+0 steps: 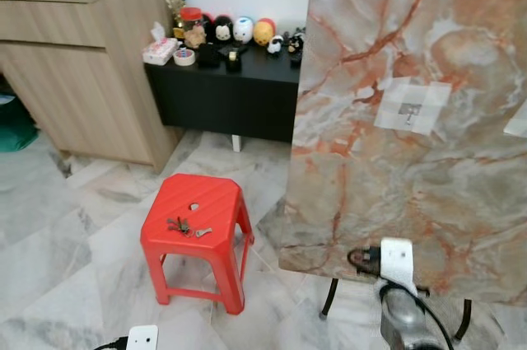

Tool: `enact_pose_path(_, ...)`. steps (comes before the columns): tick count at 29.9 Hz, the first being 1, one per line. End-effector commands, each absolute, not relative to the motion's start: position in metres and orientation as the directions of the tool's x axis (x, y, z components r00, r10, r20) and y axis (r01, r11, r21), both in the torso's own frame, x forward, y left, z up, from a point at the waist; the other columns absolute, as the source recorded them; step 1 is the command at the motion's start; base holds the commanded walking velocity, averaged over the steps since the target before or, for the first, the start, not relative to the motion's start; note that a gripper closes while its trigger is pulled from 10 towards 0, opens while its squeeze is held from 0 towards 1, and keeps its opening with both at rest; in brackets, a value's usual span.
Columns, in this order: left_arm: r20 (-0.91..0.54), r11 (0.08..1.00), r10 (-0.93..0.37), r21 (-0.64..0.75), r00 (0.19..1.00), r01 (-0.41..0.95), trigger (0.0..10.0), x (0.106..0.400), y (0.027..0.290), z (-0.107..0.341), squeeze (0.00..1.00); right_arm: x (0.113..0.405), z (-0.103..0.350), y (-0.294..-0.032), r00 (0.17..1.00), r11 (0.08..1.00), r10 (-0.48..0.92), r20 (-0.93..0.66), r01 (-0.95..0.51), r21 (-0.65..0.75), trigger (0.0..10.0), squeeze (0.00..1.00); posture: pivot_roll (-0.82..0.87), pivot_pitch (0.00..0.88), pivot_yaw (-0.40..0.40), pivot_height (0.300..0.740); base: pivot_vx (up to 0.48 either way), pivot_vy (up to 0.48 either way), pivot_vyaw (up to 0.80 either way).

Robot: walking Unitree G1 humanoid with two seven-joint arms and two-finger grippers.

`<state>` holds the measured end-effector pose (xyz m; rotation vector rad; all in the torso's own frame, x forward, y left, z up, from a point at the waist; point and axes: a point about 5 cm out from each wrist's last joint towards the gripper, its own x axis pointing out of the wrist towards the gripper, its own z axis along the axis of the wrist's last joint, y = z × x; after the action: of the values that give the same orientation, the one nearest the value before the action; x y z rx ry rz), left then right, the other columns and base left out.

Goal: Hang keys on a hook

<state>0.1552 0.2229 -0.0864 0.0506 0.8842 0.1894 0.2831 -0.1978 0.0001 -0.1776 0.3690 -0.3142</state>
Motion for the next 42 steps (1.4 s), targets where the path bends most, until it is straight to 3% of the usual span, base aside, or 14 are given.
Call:
enact_pose_path(1,-0.772,0.980,0.197,0.134,0.604,-0.150,10.0,0.151,0.226,-0.088,0.00,0.292,0.014,-0.202,0.904,0.919,-0.356,-0.235,0.294,-0.262,10.0,0.00,0.00,0.000,-0.055,0.740,0.000,0.000,0.00)
enact_pose_path(3,-0.770,0.979,0.199,0.134,0.606,-0.150,10.0,0.151,0.225,-0.088,0.00,0.298,0.025,-0.205,0.914,0.897,-0.375,-0.159,0.314,-0.311,10.0,0.00,0.00,0.000,-0.057,0.740,0.000,0.000,0.00)
enact_pose_path(6,-0.765,0.980,0.195,0.131,0.614,-0.147,10.0,0.153,0.223,-0.087,0.00,0.307,0.051,-0.217,0.888,0.770,-0.456,0.054,0.424,-0.477,10.0,0.00,0.01,0.000,-0.057,0.740,0.000,0.000,0.00)
enact_pose_path(17,-0.754,0.980,0.195,0.133,0.627,-0.145,10.0,0.157,0.221,-0.086,0.00,0.340,0.105,-0.215,0.847,0.669,-0.450,0.284,0.530,-0.521,10.0,0.00,0.01,0.000,-0.051,0.740,0.000,0.000,0.00)
enact_pose_path(29,-0.756,0.980,0.197,0.133,0.624,-0.148,10.0,0.156,0.222,-0.086,0.00,0.358,0.128,-0.205,0.827,0.670,-0.466,0.314,0.562,-0.485,10.0,0.00,0.01,0.000,-0.048,0.740,0.000,0.000,0.00)
enact_pose_path(42,-0.751,0.981,0.191,0.130,0.632,-0.142,10.0,0.160,0.220,-0.085,0.00,0.363,0.127,-0.197,0.866,0.673,-0.412,0.282,0.498,-0.546,10.0,0.00,0.02,0.000,-0.049,0.740,0.000,0.000,0.00)
